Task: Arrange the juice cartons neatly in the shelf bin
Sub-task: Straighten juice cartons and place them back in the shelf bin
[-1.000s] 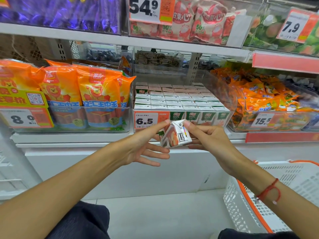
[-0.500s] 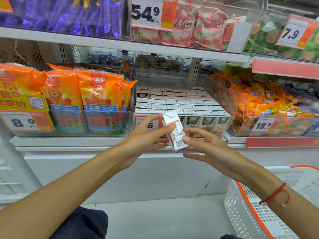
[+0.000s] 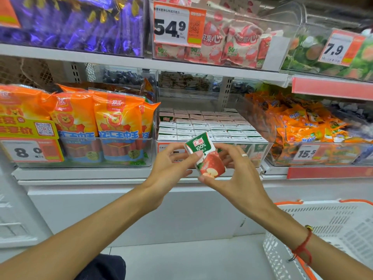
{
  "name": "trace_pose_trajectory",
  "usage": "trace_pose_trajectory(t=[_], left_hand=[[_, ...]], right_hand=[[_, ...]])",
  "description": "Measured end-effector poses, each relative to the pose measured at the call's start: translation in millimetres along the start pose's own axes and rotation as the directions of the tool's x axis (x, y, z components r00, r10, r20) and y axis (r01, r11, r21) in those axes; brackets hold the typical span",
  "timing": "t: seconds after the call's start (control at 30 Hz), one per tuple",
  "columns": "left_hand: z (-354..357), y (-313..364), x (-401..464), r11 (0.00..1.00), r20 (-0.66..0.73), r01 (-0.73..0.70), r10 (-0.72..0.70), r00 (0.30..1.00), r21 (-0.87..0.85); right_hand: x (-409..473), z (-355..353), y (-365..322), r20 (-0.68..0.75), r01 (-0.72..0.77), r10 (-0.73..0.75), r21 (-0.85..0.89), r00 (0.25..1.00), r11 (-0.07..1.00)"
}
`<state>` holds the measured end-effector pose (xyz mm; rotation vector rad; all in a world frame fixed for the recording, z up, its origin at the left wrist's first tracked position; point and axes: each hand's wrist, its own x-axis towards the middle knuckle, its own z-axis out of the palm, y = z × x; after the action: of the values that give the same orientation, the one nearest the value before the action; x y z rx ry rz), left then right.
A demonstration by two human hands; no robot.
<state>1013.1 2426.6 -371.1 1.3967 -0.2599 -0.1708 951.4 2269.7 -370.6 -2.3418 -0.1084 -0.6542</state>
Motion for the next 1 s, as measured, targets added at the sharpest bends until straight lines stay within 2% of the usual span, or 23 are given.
trace_pose_trajectory(t=[0.17,0.33,0.47,0.5,0.53,0.57,0.6,0.63,0.67,0.73,0.8,1.0], left_hand=[[-11,10,2,0.933,0.117,-0.243,0.219,0.969,0.266],[-16,16,6,0.869,0.244,-0.386,0.320,0.915,0.309],[-33,27,20,0.820,0.241,-0.441,0.374,0.896,0.366],[-41,29,25,0.767,0.208,-0.467,0.419,0.884,0.440],[-50,32,32,0.654,0.163,-0.507,0.513,0.843,0.561],[-59,35,40,0.473,0.146,-0.526,0.631,0.762,0.707],[-68,37,49,0.248,0.178,-0.500,0.731,0.659,0.830],[-76,37,58,0.063,0.232,-0.435,0.773,0.590,0.898],[-82,37,67,-0.048,0.269,-0.365,0.764,0.586,0.930],[-92,33,81,-0.121,0.273,-0.270,0.714,0.645,0.955],[-99,25,90,-0.152,0.277,-0.241,0.700,0.658,0.959],[-104,15,103,-0.174,0.280,-0.238,0.790,0.545,0.956]], right_hand=[[6,-10,3,0.210,-0.090,0.060,0.135,0.976,0.987],[22,-11,-5,0.171,-0.003,-0.061,0.353,0.983,0.936],[38,-8,-12,0.086,0.164,-0.191,0.254,0.978,0.953],[45,-6,-13,0.058,0.201,-0.217,0.209,0.974,0.957],[54,-5,-13,0.029,0.227,-0.235,0.165,0.972,0.960],[64,-3,-13,0.002,0.240,-0.242,0.129,0.970,0.962],[75,-1,-14,-0.020,0.247,-0.246,0.104,0.969,0.964],[87,2,-14,-0.035,0.253,-0.251,0.089,0.967,0.963],[100,7,-13,-0.044,0.259,-0.256,0.082,0.966,0.962],[126,17,-10,-0.043,0.258,-0.255,0.094,0.966,0.961],[152,31,-6,-0.026,0.245,-0.243,0.105,0.970,0.964],[208,68,7,0.025,0.215,-0.221,0.148,0.975,0.965]])
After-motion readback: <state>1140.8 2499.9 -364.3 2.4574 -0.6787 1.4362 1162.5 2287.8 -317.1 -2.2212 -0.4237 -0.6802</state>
